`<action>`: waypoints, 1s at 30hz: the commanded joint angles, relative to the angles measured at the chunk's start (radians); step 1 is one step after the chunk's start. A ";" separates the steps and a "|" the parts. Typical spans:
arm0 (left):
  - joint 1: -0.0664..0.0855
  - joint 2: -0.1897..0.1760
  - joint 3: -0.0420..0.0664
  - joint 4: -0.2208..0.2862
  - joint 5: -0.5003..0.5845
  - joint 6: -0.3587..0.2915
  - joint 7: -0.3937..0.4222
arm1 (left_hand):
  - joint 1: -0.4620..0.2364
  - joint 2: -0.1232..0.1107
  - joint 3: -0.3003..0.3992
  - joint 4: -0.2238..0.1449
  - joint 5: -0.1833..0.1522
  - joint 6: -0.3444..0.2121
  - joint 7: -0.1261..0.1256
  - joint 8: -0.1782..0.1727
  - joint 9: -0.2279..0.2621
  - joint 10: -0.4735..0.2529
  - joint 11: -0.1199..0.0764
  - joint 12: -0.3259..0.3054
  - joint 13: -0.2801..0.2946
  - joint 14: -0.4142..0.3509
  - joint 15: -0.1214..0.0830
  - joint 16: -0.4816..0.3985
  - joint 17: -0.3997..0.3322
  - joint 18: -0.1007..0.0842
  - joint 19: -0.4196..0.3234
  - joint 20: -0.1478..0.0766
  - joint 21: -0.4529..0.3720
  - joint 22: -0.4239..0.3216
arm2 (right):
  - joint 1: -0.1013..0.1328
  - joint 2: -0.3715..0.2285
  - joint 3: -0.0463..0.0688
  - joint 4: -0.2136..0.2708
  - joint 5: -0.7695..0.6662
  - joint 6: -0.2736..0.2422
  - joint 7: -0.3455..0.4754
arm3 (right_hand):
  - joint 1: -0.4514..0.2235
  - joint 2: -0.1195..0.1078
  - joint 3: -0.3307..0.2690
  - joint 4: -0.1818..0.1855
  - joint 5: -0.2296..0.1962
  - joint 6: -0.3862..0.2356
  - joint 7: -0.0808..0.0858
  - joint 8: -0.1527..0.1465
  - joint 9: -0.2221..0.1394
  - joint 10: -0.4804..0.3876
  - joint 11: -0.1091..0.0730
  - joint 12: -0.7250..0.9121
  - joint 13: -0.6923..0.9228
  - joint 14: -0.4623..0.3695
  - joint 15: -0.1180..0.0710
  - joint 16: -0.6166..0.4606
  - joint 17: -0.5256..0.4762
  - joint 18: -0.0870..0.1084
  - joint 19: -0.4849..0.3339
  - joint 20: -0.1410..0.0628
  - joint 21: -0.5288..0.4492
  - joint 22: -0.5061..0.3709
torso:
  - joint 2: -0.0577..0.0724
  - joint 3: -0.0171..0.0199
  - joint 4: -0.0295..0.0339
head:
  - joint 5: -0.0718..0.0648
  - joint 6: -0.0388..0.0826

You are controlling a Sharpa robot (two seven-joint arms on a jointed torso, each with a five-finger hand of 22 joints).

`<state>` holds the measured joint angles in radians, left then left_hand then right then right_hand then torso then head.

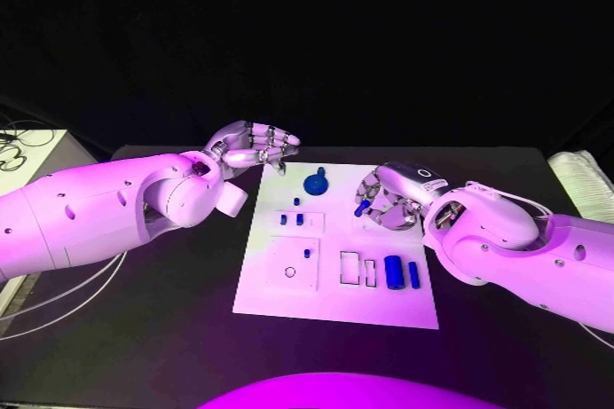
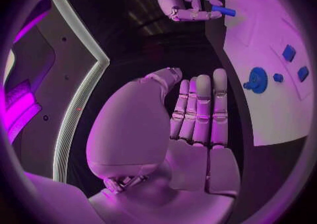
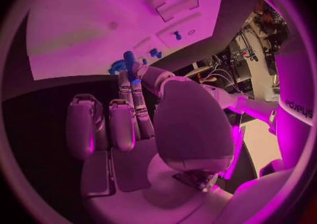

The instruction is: Assemble the parts on the task board

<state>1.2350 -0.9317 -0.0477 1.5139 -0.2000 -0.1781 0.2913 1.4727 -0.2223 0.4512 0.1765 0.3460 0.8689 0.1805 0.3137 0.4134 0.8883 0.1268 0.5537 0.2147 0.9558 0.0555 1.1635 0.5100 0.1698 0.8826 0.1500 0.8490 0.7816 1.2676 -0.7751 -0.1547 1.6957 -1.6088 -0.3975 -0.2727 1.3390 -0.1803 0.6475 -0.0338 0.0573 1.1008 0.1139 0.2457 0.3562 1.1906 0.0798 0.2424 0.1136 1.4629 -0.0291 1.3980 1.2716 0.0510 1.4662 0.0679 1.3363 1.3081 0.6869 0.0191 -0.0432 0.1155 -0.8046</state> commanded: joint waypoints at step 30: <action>0.001 0.025 0.001 -0.005 0.013 0.017 0.006 | 0.005 0.004 -0.004 -0.005 0.004 -0.005 0.002 -0.001 -0.001 -0.007 -0.001 -0.005 -0.001 -0.008 0.003 -0.006 -0.001 0.013 0.006 0.004 -0.004 -0.001 | -0.125 0.246 -0.027 -0.031 0.013 0.027 0.058 | 0.008 0.021 0.005 -0.015 0.001 -0.003 0.003 0.002 0.006 0.040 -0.035 -0.007 0.040 0.046 -0.006 0.001 -0.005 -0.008 0.060 -0.005 -0.012 0.193 | 0.004 0.0028 0.0023 | 0.045 -0.024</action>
<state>1.2348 -0.9083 -0.0477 1.5063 -0.1937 -0.1769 0.2912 1.4727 -0.2223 0.4484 0.1737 0.3460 0.8689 0.1805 0.3137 0.4135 0.8883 0.1268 0.5537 0.2148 0.9521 0.0592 1.1635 0.5101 0.1698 0.8826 0.1500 0.8490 0.7816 1.1455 -0.5345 -0.1816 1.6697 -1.5722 -0.4019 -0.2249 1.3391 -0.1804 0.6528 -0.0417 0.0520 1.0994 0.1147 0.2407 0.3603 1.1909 0.0787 0.2373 0.1138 1.4629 -0.0290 1.3979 1.2672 0.0513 1.4662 0.0680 1.3278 1.3077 0.6900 0.0201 -0.0416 0.1568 -0.8242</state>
